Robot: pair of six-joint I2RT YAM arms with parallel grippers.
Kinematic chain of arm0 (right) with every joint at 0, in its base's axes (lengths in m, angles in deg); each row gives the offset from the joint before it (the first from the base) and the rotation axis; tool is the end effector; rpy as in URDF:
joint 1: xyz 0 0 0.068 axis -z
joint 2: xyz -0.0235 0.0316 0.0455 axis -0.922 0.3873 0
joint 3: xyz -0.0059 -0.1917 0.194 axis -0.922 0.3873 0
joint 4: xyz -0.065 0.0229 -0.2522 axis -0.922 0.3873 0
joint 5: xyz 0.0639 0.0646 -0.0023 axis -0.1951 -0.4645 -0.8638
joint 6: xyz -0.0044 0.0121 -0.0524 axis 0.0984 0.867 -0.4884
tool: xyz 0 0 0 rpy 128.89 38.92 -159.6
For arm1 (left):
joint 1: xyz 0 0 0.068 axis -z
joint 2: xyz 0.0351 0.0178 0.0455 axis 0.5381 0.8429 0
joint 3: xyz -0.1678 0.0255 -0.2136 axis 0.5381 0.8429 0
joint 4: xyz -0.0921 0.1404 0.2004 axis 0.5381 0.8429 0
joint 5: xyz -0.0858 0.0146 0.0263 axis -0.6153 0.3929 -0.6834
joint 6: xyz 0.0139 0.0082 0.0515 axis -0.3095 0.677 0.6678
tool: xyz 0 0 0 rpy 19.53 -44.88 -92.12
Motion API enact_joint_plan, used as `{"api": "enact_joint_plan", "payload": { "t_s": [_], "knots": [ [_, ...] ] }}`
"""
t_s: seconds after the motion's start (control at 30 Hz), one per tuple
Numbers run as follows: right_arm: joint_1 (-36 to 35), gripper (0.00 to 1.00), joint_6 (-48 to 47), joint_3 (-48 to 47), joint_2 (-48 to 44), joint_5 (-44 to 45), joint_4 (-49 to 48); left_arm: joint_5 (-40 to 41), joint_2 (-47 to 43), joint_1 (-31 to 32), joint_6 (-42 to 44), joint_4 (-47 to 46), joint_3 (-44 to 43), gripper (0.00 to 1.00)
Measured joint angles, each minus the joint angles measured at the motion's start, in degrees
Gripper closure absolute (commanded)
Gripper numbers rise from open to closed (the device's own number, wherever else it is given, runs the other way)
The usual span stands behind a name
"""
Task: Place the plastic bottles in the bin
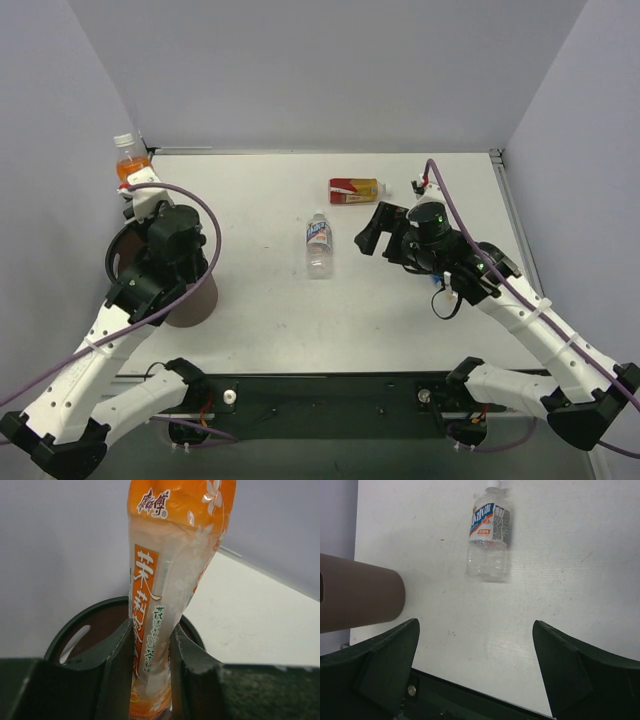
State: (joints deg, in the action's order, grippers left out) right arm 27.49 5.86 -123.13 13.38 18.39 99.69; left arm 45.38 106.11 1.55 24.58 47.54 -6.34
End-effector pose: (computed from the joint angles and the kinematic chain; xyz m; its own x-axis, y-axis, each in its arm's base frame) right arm 0.1803 0.1465 0.3872 -0.5869 0.3744 -0.7179 -0.2601 0.7525 0.6051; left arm 0.1556 -0.0651 0.4176 -0.0298 -0.1075 -0.9938 -0.5870 0.8066 -0.0697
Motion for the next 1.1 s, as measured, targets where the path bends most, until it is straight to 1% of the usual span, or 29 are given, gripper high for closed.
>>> {"api": "enact_joint_plan", "payload": {
  "t_s": [0.13,0.2,0.23,0.27,0.33,0.4,0.5,0.6,0.8,0.97,1.1],
  "knots": [
    [0.0,0.10,0.0,1.2,0.5,-0.6,-0.1,0.7,-3.0,-3.1,0.0,0.0,5.8,0.96],
    [0.0,0.10,0.0,1.6,0.8,-0.9,-0.2,0.6,-4.0,-3.5,-0.6,0.4,8.3,0.87],
    [0.0,0.10,0.0,1.8,0.9,-1.1,-0.2,0.4,-4.5,-3.6,-1.0,0.8,9.4,0.76],
    [0.0,0.10,0.0,2.0,1.0,-1.3,-0.2,0.1,-4.8,-3.6,-1.5,1.2,10.1,0.50],
    [0.0,0.10,0.0,2.4,1.2,-1.8,-0.2,-0.9,-5.8,-3.6,-2.4,2.3,11.2,0.27],
    [0.0,0.10,0.0,2.6,1.7,-2.3,-0.2,-1.9,-6.7,-3.6,-3.5,3.8,11.6,0.11],
    [0.0,0.10,0.0,2.6,2.6,-3.1,-0.3,-2.7,-7.8,-3.6,-5.2,5.4,11.6,0.05],
    [0.0,0.10,0.0,2.7,3.2,-3.4,-0.4,-3.4,-8.7,-3.6,-6.1,6.7,11.6,0.05],
    [0.0,0.11,-0.2,2.8,3.9,-3.5,-0.5,-6.8,-9.9,-3.6,-6.0,9.3,10.1,0.05],
    [0.5,0.11,-0.8,2.8,6.1,-2.9,-0.3,-11.5,-10.0,-3.6,-4.4,10.4,5.3,0.06],
    [3.8,0.11,-2.0,2.8,8.3,-2.6,-0.1,-16.2,-9.8,-3.6,-3.1,11.3,1.6,0.08]
  ]
}}
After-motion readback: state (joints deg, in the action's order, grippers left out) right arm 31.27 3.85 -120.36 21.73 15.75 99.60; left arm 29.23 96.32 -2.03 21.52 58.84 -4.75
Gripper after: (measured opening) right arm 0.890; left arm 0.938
